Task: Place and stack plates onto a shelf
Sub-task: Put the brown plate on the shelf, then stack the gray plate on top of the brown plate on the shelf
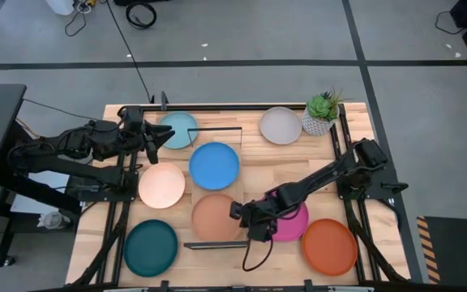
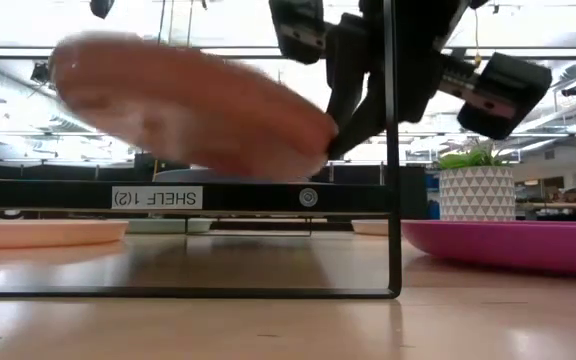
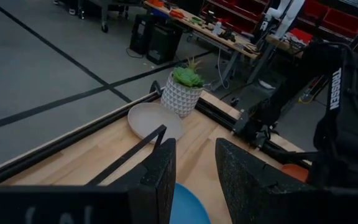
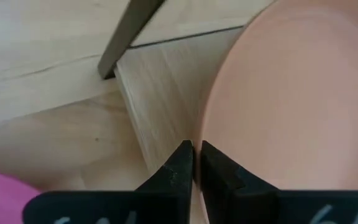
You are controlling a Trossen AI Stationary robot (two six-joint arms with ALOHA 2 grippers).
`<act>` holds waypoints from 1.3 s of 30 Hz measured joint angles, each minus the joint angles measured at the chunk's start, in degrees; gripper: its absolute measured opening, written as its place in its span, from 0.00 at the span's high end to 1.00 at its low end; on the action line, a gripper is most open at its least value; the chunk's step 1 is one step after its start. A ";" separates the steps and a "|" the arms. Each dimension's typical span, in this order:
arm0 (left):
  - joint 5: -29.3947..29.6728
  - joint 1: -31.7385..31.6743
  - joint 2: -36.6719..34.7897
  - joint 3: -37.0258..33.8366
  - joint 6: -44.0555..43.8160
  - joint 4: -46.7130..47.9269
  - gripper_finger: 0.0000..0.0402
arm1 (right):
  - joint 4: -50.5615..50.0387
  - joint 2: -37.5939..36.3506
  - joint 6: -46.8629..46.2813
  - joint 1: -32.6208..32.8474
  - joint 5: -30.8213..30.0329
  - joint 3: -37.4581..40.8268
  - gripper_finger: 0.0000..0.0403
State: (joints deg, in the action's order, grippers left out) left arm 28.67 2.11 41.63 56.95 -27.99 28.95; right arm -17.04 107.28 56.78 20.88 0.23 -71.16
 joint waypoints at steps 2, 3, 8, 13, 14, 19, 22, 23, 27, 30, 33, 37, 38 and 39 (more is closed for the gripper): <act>0.00 0.00 0.00 0.00 0.00 0.00 0.70 | 0.07 0.50 0.01 -0.02 -0.05 0.00 0.90; 0.00 0.00 0.00 0.00 0.00 -0.01 0.70 | -0.09 0.53 0.01 -0.02 -0.08 0.00 0.89; 0.00 0.02 -0.02 0.00 0.00 -0.35 0.70 | 0.33 0.42 -1.73 -0.10 -0.55 0.00 0.86; 0.00 0.02 -0.02 0.00 0.01 -0.42 0.70 | 0.42 -0.14 -5.74 -0.28 -1.86 0.00 0.86; 0.00 0.02 -0.02 0.00 0.00 -0.47 0.70 | 0.61 -0.53 -6.37 -0.26 -2.84 0.00 0.86; -0.01 0.00 -0.17 0.00 0.08 -2.69 0.70 | -1.87 -3.58 -11.84 -0.28 -5.09 0.00 0.86; -0.02 0.00 -0.17 0.00 0.09 -3.83 0.70 | -6.10 -5.97 -15.39 -0.27 -5.76 0.00 0.86; -0.03 0.00 -0.17 0.00 0.12 -4.21 0.70 | -8.20 -6.89 -16.79 -0.35 -6.67 0.00 0.86; -0.05 0.02 -0.10 0.00 0.14 -4.41 0.70 | -17.16 -11.04 -25.89 -1.83 -12.42 0.00 0.86; -0.05 0.00 -0.02 0.00 0.18 -4.35 0.70 | -23.60 -13.83 -34.43 -4.30 -13.64 0.00 0.86; -0.03 0.00 -0.02 0.00 0.18 -4.35 0.70 | -28.97 -15.29 -41.14 -7.37 -13.58 0.00 0.86; -0.03 0.00 -0.02 0.00 0.18 -4.35 0.70 | -34.36 -16.76 -43.65 -12.03 -11.96 0.06 0.86; -0.03 0.00 -0.02 0.00 0.16 -4.35 0.70 | -34.49 -17.45 -43.61 -13.21 -11.57 0.38 0.86; -0.03 0.00 -0.02 0.00 0.16 -4.33 0.70 | -34.12 -18.38 -43.62 -14.47 -11.23 0.99 0.86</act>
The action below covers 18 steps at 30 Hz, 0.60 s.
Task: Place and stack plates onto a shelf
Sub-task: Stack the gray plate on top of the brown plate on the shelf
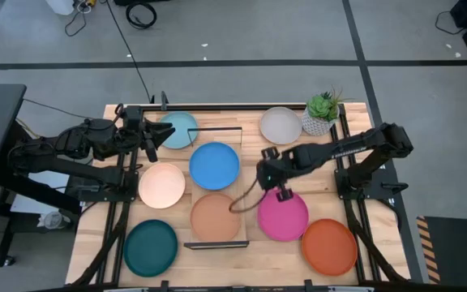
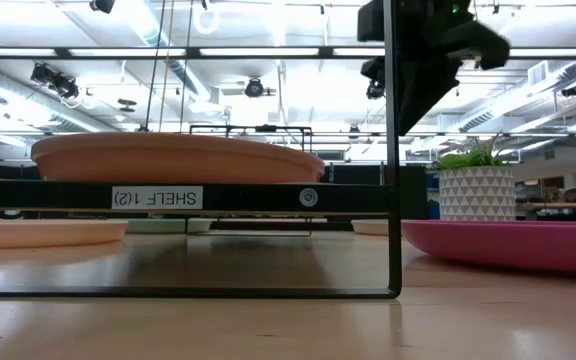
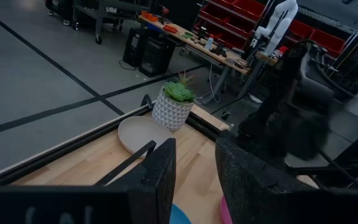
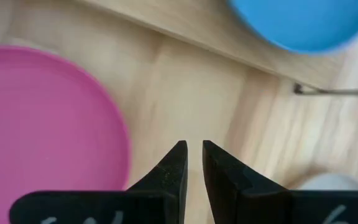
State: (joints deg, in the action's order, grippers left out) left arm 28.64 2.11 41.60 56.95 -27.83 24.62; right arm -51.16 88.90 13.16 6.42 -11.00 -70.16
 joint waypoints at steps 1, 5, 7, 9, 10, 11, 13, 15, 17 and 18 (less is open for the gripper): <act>0.00 0.00 0.00 0.00 0.00 0.00 0.70 | 0.44 -1.09 -0.09 -1.30 0.31 0.89 0.86; 0.01 0.00 0.00 0.00 -0.38 -0.25 0.70 | 3.25 -6.51 -1.44 -7.21 2.17 6.44 0.86; 0.02 0.00 0.00 0.00 -1.45 -0.76 0.70 | 5.04 -9.50 -2.59 -10.15 2.27 9.56 0.85; 0.02 0.00 0.00 0.00 -1.53 -0.74 0.70 | 7.18 -12.07 -3.01 -12.95 2.22 12.62 0.84; 0.02 0.00 0.00 0.00 -1.55 -0.76 0.70 | 8.06 -13.07 -2.99 -14.27 2.29 13.83 0.83; 0.02 0.00 0.00 0.00 -1.55 -0.74 0.70 | 8.91 -13.88 -3.01 -15.66 2.36 14.96 0.83; 0.04 0.00 0.00 0.00 -1.57 -0.74 0.70 | 9.99 -14.38 -3.12 -18.45 2.69 16.52 0.81; 0.58 0.00 0.00 0.00 -1.70 -0.74 0.70 | 10.90 -14.10 -3.07 -21.14 3.41 17.67 0.78; 1.47 0.00 0.00 0.00 -2.37 -0.76 0.70 | 12.67 -13.44 -3.03 -23.52 3.43 18.62 0.73; 1.85 -0.02 0.00 0.00 -2.94 -0.78 0.70 | 13.65 -13.08 -3.01 -24.67 3.39 18.99 0.71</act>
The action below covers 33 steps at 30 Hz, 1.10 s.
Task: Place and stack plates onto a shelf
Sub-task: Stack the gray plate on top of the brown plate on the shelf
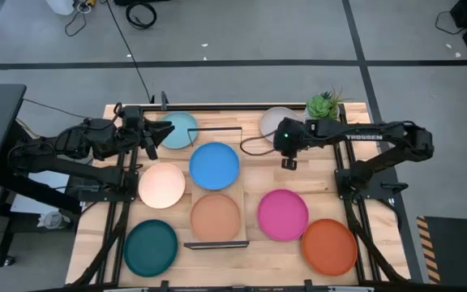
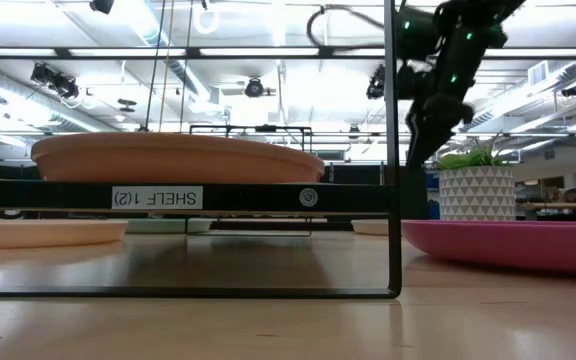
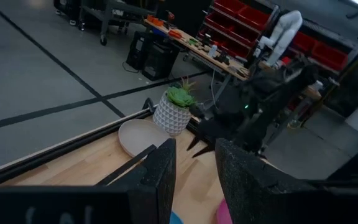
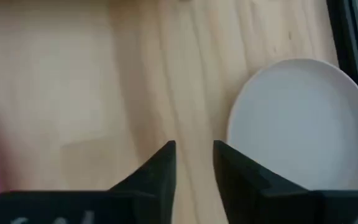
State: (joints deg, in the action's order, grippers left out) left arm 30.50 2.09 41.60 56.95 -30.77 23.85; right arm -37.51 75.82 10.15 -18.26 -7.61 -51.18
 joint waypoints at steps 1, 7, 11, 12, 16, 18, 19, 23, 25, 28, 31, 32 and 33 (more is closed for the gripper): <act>0.36 0.00 0.00 0.00 -0.12 0.00 0.70 | 0.66 0.19 0.39 -1.20 -0.05 0.49 0.68; 0.85 -0.05 0.02 0.00 -0.63 -0.03 0.70 | 6.71 2.63 3.82 -6.87 1.43 1.49 0.51; 1.83 -0.04 0.02 0.00 -1.36 0.01 0.70 | 8.08 5.88 3.53 -8.93 1.85 1.49 0.46; 2.07 -0.04 0.02 0.00 -1.38 0.01 0.70 | 8.32 6.84 3.79 -9.31 2.19 1.49 0.46; 3.06 -0.04 0.02 0.00 -1.59 0.01 0.70 | 9.64 10.88 5.33 -9.50 3.13 1.49 0.47; 3.20 -0.04 0.02 0.00 -1.60 0.01 0.70 | 10.36 12.88 5.44 -9.60 3.14 1.49 0.48; 3.28 -0.04 0.02 0.00 -1.61 0.01 0.70 | 10.43 13.83 5.46 -9.64 3.18 1.49 0.49; 3.37 -0.04 0.02 0.00 -1.83 0.01 0.70 | 10.75 17.21 5.51 -9.73 2.53 1.49 0.54; 3.37 -0.04 0.02 0.00 -2.00 0.01 0.70 | 10.75 18.19 5.49 -9.71 2.55 1.49 0.58; 3.37 -0.04 0.02 0.00 -2.02 0.01 0.70 | 10.82 18.87 5.48 -9.72 2.97 1.49 0.67; 3.37 -0.04 0.02 0.00 -2.05 0.02 0.70 | 11.02 18.74 5.49 -9.71 3.01 1.49 0.77; 3.35 -0.04 0.02 0.00 -2.05 0.03 0.70 | 10.85 18.67 5.49 -9.71 3.01 1.49 0.80; 3.37 -0.04 0.02 0.00 -2.05 0.03 0.70 | 10.69 18.67 5.48 -9.71 3.00 1.49 0.83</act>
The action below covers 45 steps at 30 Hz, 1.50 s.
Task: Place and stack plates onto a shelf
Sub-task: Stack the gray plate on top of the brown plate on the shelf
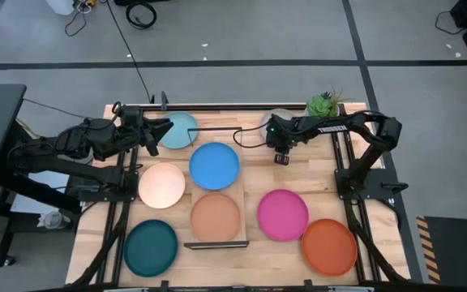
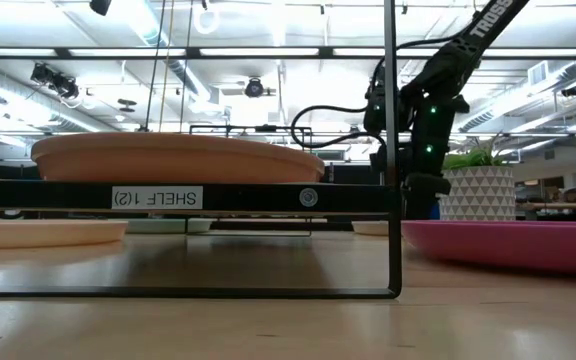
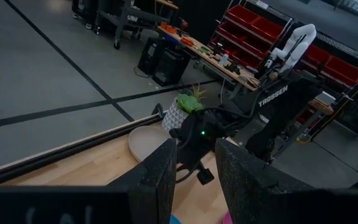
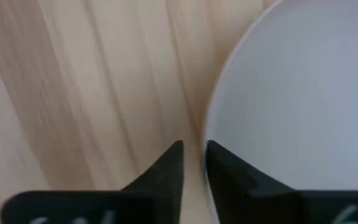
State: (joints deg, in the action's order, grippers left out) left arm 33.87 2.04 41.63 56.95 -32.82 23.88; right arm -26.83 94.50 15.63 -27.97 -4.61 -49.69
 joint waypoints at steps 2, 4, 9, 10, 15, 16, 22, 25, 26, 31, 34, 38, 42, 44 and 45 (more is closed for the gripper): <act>-0.01 0.00 0.00 0.00 0.00 0.00 0.70 | -0.76 0.00 -0.03 0.00 0.51 0.00 0.90; 0.00 0.00 0.00 0.00 -0.02 0.00 0.70 | -0.92 -0.10 -0.65 0.12 1.95 -0.04 0.95; -0.01 0.00 0.00 0.00 -0.02 0.01 0.70 | -3.39 -0.52 -4.06 2.02 4.14 -0.15 0.95; -0.02 0.00 0.00 0.00 -0.02 0.02 0.70 | -4.46 -0.86 -4.63 2.67 4.50 -0.12 0.94; -0.02 0.00 0.00 0.00 -0.05 0.02 0.70 | -10.09 -5.57 -6.91 7.13 6.52 0.00 0.96; -0.03 0.00 0.00 0.00 -0.04 0.02 0.70 | -11.55 -6.92 -7.30 8.32 6.78 0.00 0.96; -0.02 0.00 0.00 0.00 -0.04 0.02 0.70 | -15.04 -16.37 -3.75 16.72 7.14 0.00 0.96; -0.02 0.00 0.00 0.00 -0.04 0.01 0.70 | -15.00 -20.41 0.55 21.37 7.32 0.00 0.96; -0.02 0.00 0.00 0.00 -0.04 0.00 0.70 | -15.00 -21.58 2.03 23.07 7.73 0.00 0.96; 0.31 0.02 0.00 0.00 0.33 0.00 0.70 | -14.54 -24.65 10.24 32.50 10.34 0.00 0.96; 1.79 0.00 0.00 0.00 0.46 0.00 0.70 | -12.07 -24.51 14.67 37.87 11.25 0.00 0.96; 2.12 0.00 0.01 0.00 0.48 0.00 0.70 | -8.64 -21.93 15.49 42.70 9.84 -2.05 0.96; 2.12 0.00 0.02 -0.02 0.50 0.11 0.70 | -8.46 -17.64 18.74 45.24 8.71 -6.86 0.96; 2.14 0.00 0.02 -0.02 0.50 0.13 0.70 | -8.56 -15.26 21.56 46.25 8.75 -9.69 0.96; 2.12 0.00 0.02 -0.02 0.50 0.20 0.70 | -8.46 -14.02 22.82 46.52 8.77 -11.11 0.96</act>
State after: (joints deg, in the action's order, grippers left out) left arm 35.99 2.04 41.65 56.93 -32.32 24.08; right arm -35.28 80.48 38.45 18.55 4.16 -60.80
